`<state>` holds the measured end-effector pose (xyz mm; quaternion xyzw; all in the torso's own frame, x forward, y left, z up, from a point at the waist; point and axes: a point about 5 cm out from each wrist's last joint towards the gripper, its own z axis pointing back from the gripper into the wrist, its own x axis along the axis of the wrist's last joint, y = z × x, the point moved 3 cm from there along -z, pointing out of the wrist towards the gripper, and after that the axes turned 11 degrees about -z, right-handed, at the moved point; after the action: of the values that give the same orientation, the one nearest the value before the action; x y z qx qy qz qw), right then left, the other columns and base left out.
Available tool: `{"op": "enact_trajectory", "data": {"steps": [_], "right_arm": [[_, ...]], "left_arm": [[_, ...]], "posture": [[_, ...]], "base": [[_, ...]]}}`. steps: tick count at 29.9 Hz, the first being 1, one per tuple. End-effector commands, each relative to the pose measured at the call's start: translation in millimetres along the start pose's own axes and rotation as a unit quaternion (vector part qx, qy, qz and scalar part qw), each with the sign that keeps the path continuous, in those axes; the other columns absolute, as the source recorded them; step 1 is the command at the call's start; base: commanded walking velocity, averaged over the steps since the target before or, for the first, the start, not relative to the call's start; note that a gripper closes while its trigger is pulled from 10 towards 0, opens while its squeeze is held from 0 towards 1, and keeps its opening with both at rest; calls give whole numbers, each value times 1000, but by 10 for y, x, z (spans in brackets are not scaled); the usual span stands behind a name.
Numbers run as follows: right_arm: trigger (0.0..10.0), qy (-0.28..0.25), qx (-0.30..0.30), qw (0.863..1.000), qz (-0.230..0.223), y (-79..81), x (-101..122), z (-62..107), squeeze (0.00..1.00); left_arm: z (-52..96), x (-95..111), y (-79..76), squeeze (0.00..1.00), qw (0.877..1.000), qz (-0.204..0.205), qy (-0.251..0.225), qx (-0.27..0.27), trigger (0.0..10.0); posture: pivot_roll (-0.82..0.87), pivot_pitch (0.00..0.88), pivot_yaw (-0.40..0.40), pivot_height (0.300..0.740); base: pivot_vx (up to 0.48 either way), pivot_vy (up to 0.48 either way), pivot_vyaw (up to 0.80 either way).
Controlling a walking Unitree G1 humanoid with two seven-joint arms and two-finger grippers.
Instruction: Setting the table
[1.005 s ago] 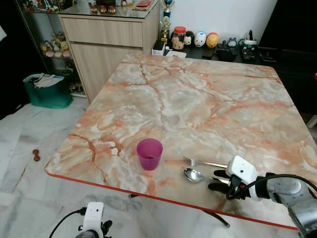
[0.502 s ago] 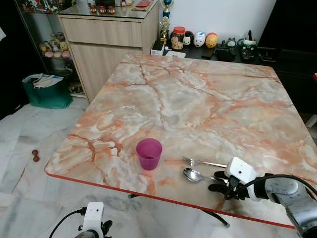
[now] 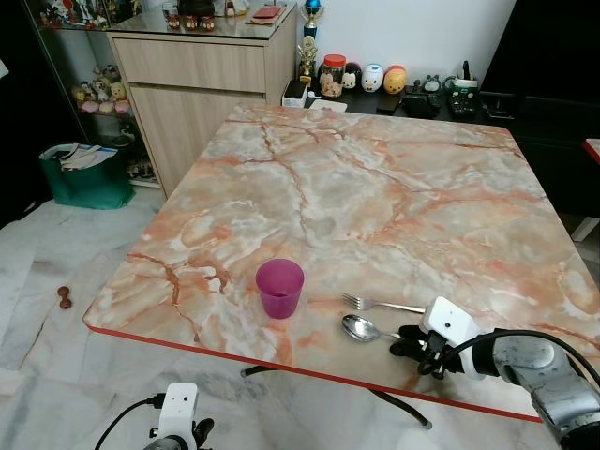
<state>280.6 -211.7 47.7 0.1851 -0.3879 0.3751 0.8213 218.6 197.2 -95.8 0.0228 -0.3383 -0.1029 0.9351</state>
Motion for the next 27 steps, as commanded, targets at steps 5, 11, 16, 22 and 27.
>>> {"op": "enact_trajectory", "data": {"steps": [5,11,16,22,27], "right_arm": [[0,19,-14,1000,-10,-31,-85,-16,0],[0,16,-6,1000,-5,-1,-63,-49,0],[0,7,3,1000,-3,42,-22,-95,0],[0,-8,17,1000,-1,108,34,-134,0],[10000,-31,70,997,-3,307,104,-121,0]], "left_arm": [[0,-20,-24,0,1000,-3,5,-5,10000],[0,-19,-28,0,1000,-2,5,-6,10000],[-2,-15,-30,0,1000,-3,5,-6,10000],[-4,-9,-33,0,1000,-5,5,-6,10000],[-6,-13,-49,0,1000,-5,7,-9,10000]], "posture": [[47,0,-4,740],[51,0,-6,740],[53,0,-5,740],[53,0,-4,740],[46,0,0,740]], "base": [[0,0,0],[0,0,0],[0,0,0],[0,0,0],[0,0,0]]}}
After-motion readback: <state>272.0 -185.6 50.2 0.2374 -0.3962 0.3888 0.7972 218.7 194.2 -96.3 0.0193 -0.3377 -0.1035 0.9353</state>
